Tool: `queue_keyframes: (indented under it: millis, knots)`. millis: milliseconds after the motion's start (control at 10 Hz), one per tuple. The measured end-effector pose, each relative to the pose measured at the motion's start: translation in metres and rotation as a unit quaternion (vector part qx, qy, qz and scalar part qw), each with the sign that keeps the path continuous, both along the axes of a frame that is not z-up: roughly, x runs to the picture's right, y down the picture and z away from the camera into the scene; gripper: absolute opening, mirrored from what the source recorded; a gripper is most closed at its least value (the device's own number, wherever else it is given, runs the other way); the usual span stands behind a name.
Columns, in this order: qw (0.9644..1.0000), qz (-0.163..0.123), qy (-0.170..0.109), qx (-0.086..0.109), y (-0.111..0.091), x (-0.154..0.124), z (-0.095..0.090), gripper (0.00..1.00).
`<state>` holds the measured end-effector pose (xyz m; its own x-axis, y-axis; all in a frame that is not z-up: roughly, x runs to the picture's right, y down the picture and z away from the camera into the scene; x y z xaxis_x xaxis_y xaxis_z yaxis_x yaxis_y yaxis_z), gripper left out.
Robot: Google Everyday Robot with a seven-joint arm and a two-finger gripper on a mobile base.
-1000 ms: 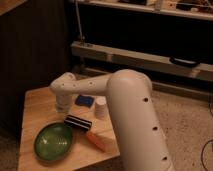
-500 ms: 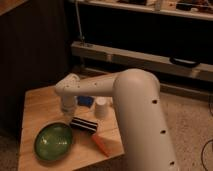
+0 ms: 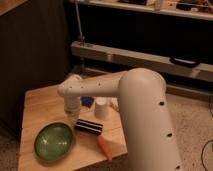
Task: Push the eraser across the table
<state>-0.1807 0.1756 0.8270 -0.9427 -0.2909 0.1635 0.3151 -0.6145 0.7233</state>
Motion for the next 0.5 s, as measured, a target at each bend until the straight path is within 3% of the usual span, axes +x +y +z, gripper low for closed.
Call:
queue_keyframes:
  millis: [500]
  knots:
    - [0.9999, -0.004, 0.013, 0.000, 0.000, 0.015, -0.003, 0.02]
